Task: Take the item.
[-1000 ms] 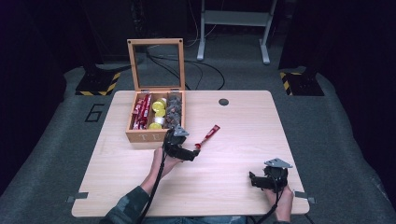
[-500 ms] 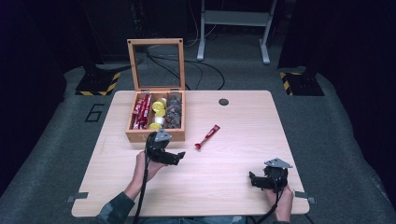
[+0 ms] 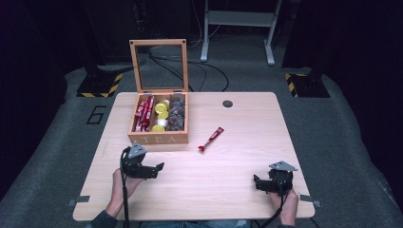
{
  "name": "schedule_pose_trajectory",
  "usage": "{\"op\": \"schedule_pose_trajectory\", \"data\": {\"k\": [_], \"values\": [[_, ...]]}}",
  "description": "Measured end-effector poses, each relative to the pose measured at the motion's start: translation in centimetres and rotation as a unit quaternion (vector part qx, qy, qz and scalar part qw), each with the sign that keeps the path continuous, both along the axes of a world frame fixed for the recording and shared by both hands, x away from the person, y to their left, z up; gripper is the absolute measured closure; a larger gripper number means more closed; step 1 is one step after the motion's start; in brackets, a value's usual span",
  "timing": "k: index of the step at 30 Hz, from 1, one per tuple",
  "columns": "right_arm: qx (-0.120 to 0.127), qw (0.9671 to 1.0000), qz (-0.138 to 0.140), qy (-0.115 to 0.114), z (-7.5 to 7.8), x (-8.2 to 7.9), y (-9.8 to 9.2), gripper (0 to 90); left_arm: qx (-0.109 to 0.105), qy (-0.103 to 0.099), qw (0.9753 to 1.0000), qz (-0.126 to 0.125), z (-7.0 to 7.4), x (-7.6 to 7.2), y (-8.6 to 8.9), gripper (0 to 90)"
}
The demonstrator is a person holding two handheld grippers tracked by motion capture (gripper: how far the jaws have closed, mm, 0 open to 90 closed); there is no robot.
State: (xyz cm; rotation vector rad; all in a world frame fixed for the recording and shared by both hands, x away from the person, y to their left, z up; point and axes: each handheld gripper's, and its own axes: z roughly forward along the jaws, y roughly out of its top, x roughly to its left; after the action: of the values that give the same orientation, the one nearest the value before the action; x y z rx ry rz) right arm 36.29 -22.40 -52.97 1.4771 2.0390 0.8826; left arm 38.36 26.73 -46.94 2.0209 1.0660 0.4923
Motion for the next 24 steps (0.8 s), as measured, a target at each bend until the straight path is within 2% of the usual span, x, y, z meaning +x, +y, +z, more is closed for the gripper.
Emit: {"op": "schedule_pose_trajectory", "data": {"k": [3, 4, 7, 9, 15, 20, 24], "values": [[0.0, 1.0, 0.0, 0.0, 0.0, 0.0, 0.0, 5.2, -0.008, 0.013, 0.9996, 0.023, -1.1, -0.7, 2.0, 8.9], [0.0, 1.0, 0.0, 0.0, 0.0, 0.0, 0.0, 5.2, -0.008, 0.013, 0.9996, 0.023, -1.1, -0.7, 2.0, 8.9], [0.0, 1.0, 0.0, -0.001, 0.0, 0.0, 0.0, 5.2, -0.009, 0.017, 0.999, 0.041, -1.8, -1.3, 3.4, 8.9], [-0.001, 1.0, 0.0, 0.0, 0.0, 0.0, 0.0, 5.2, -0.012, 0.024, 0.9979, 0.059, -2.5, -1.8, 4.8, 8.8], [0.0, 1.0, 0.0, -0.001, 0.0, 0.0, 0.0, 5.3, -0.004, 0.041, 0.9953, 0.088, -3.6, -2.5, 6.7, 8.7], [0.0, 1.0, -0.001, -0.001, 0.0, 0.0, 0.0, 5.2, -0.006, 0.037, 0.9919, 0.121, -4.4, -3.1, 8.2, 8.5], [0.0, 1.0, -0.001, -0.001, 0.0, 0.0, 0.0, 5.2, 0.013, 0.035, 0.9904, 0.133, -4.9, -3.4, 8.7, 8.6]]}}
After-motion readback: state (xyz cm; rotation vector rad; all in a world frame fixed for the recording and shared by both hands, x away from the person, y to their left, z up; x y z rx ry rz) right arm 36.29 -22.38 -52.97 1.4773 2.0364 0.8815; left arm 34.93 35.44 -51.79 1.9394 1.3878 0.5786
